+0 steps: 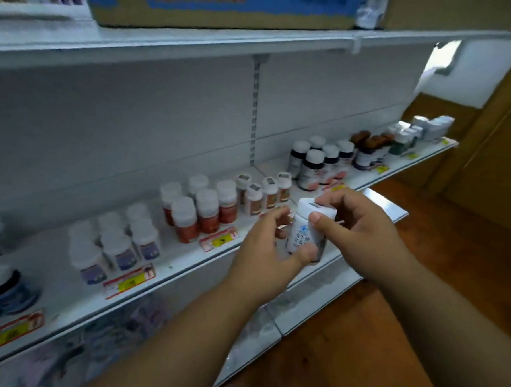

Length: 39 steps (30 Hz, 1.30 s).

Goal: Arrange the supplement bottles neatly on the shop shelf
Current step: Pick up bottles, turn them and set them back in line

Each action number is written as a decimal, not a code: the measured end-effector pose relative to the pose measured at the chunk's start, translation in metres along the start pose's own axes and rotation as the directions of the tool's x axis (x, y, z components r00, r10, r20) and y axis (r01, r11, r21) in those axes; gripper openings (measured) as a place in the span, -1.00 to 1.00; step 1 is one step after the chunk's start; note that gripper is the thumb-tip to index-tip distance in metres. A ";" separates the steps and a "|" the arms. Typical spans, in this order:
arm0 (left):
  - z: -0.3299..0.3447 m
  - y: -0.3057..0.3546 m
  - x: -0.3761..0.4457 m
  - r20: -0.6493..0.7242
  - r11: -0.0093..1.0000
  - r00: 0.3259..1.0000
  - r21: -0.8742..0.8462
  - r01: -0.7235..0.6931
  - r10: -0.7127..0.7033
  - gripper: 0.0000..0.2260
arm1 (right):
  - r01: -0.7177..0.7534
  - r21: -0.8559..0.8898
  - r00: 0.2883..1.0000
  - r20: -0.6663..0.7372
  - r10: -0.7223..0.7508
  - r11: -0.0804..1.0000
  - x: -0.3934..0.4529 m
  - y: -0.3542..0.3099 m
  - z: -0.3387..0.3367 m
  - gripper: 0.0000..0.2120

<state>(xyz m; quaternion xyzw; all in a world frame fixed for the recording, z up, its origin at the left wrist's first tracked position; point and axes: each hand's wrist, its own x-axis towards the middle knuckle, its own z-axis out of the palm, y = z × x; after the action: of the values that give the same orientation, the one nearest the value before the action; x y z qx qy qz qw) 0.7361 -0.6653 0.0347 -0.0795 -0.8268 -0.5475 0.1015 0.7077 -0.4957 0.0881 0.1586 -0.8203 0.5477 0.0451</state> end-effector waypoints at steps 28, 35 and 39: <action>0.529 0.098 0.330 0.730 0.963 0.630 -0.228 -0.140 0.264 -0.36 | -0.353 0.037 0.695 -0.659 0.289 0.935 0.086 0.260 -0.468 -0.89; 0.629 0.101 0.425 0.668 0.980 0.719 -0.167 -0.107 0.192 -0.31 | -0.316 0.006 0.787 -0.556 0.266 0.949 0.172 0.348 -0.576 -0.89; 0.643 0.103 0.482 0.548 0.995 0.833 -0.096 -0.029 0.077 -0.46 | -0.240 -0.034 0.898 -0.386 0.209 0.970 0.256 0.381 -0.615 -0.95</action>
<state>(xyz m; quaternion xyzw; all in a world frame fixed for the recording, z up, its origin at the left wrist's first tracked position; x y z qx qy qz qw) 0.2430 -0.0231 0.0043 -0.2608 -0.7950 -0.5323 -0.1289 0.2866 0.1448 0.0582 -0.0481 -0.8302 0.5358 0.1461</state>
